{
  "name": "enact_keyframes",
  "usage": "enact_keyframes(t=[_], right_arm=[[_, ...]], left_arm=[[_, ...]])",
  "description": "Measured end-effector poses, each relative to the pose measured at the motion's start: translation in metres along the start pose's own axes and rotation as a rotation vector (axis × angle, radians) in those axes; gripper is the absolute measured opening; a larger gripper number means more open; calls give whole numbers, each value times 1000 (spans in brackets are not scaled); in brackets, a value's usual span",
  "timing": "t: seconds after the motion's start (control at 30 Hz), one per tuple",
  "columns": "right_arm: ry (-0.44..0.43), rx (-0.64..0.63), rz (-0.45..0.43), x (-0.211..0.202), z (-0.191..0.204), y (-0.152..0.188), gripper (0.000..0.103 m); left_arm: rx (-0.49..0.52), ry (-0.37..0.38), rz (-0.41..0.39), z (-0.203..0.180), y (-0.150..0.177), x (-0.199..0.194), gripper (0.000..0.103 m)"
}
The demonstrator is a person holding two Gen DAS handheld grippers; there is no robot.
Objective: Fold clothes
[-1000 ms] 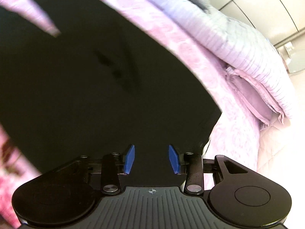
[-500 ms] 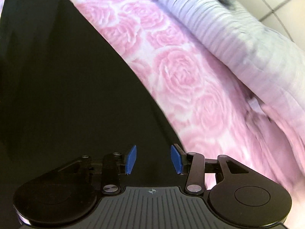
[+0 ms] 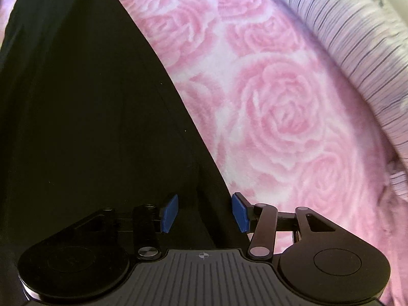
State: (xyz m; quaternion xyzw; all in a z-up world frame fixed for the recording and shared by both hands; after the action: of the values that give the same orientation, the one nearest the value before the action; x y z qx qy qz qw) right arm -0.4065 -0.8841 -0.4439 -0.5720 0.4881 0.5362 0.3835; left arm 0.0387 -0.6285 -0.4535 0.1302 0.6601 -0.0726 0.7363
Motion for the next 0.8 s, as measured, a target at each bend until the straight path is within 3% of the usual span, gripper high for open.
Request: enact_keyframes(t=[0.1,0.13,0.17,0.2,0.27,0.43,0.53,0.6,0.67,0.8], right_arm=[[-66,19,37,2,-9,-5,49],[-85,22,49,1,-10,-5,39],[-103,25,61,-1,-12,-6,13],[-122,27,74,-2,-14,-6,8],[-158,33,98,-5,-17,-7,3],[-137,123,55,-18,-45,-3,3],[-81,113,58,-6,-35,-3,6],[-35,132,30,-4,-28,1,16],[18,199,-16,-13,-23,12,40],[105,347,-118,-46,-6,37,42]], left_arm=[[22,40,3,-1,0,0,33],[25,42,3,-2,1,-1,24],[26,39,2,-2,1,-3,16],[27,37,2,-2,1,-5,7],[27,26,-7,0,1,-11,6],[-17,-34,-61,15,-13,-22,6],[28,-87,-23,9,-22,-13,10],[24,-120,-9,8,-22,-8,17],[-29,-168,-22,12,-18,-13,26],[-133,-255,-86,6,-3,-40,28]])
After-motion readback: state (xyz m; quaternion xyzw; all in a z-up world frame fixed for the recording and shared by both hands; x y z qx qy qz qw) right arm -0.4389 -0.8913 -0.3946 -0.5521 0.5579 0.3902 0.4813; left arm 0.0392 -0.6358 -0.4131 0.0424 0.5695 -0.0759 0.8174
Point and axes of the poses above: each gripper's, at about its wrist camera, not at the fingertips, and x roughly the way its jaws point, z to its left, y to its underside, the point moved 5 cm from there along x, roughly the way its jaws point, and after that the axes turned 11 degrees about z, right-handed, at the moved point
